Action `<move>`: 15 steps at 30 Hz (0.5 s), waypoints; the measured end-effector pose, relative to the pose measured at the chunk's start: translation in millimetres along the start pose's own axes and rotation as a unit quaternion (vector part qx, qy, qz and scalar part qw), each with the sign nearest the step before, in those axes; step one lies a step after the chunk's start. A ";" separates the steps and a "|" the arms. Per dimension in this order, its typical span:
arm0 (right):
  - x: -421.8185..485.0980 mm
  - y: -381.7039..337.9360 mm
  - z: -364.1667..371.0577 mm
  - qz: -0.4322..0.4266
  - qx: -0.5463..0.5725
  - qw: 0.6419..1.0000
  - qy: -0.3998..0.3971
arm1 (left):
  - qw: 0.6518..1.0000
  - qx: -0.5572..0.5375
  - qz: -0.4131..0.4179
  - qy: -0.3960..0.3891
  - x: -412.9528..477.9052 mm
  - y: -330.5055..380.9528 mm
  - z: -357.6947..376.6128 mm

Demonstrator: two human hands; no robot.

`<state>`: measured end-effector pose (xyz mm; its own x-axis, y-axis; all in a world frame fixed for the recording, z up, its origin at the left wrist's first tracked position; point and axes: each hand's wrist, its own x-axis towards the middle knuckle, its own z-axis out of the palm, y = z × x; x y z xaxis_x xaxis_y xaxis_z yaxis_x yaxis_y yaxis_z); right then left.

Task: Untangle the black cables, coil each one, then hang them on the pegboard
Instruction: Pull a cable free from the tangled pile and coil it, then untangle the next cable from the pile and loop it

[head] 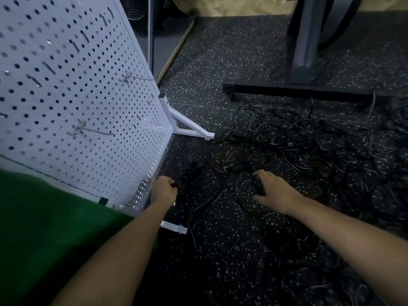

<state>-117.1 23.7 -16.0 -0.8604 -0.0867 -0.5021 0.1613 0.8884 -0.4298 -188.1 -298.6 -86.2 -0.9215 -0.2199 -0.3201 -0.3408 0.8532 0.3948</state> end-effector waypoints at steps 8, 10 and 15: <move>-11.3 18.0 -5.7 0.021 0.008 1.000 0.000 | 0.988 0.099 0.118 0.016 -18.6 17.1 11.9; -16.4 21.5 -5.6 0.027 0.010 1.000 0.004 | 0.971 0.095 0.217 -0.017 -23.4 30.5 16.4; -25.1 30.1 -1.9 0.034 0.008 0.999 0.006 | 0.932 0.092 0.308 -0.169 -28.3 84.0 35.0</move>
<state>-91.6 53.4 -14.9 -0.8530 -0.0212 -0.5215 0.2265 0.8851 -0.4066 -184.2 -204.1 -74.1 -0.8100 0.4728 -0.3470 0.2996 0.8422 0.4483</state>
